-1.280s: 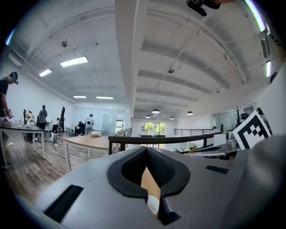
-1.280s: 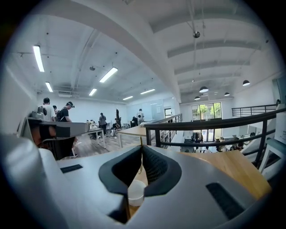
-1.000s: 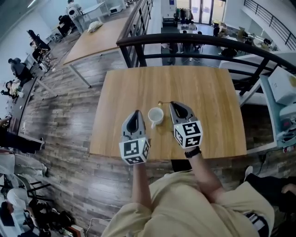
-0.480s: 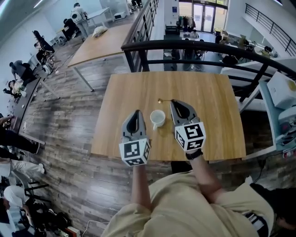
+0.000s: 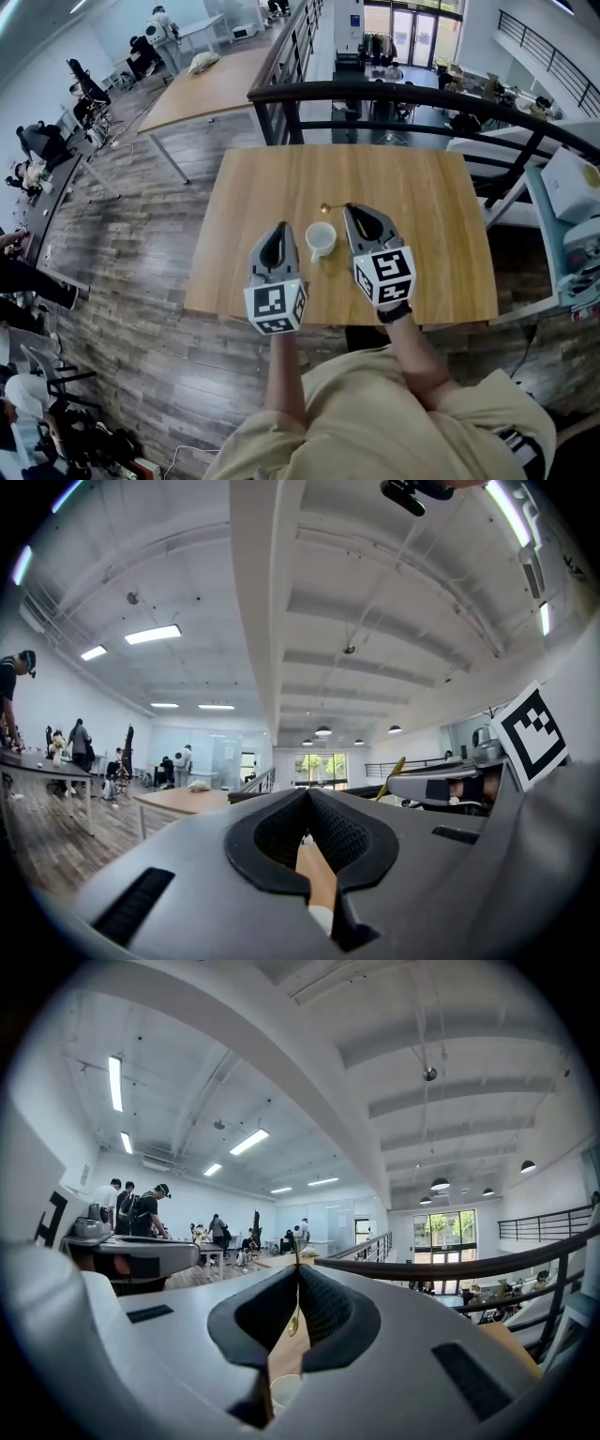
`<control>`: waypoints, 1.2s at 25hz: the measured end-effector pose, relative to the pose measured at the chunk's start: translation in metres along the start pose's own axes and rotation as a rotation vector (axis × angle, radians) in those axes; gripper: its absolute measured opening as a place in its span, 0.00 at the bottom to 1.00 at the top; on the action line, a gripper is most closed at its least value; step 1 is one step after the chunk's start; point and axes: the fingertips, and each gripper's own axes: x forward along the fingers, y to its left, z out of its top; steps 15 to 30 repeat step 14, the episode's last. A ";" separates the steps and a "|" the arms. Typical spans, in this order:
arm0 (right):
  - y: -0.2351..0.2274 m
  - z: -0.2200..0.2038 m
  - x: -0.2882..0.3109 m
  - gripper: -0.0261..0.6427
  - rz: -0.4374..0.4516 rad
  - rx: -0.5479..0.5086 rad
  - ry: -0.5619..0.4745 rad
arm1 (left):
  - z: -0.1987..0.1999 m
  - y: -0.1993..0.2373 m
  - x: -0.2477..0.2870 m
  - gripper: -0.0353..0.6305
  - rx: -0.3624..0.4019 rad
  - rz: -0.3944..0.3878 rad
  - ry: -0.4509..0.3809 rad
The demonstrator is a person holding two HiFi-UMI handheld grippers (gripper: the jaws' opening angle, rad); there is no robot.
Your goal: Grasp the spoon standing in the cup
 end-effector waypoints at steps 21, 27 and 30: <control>-0.002 -0.031 0.034 0.06 0.019 0.001 0.066 | -0.029 0.018 0.024 0.07 -0.055 0.008 0.044; -0.002 -0.031 0.034 0.06 0.019 0.001 0.066 | -0.029 0.018 0.024 0.07 -0.055 0.008 0.044; -0.002 -0.031 0.034 0.06 0.019 0.001 0.066 | -0.029 0.018 0.024 0.07 -0.055 0.008 0.044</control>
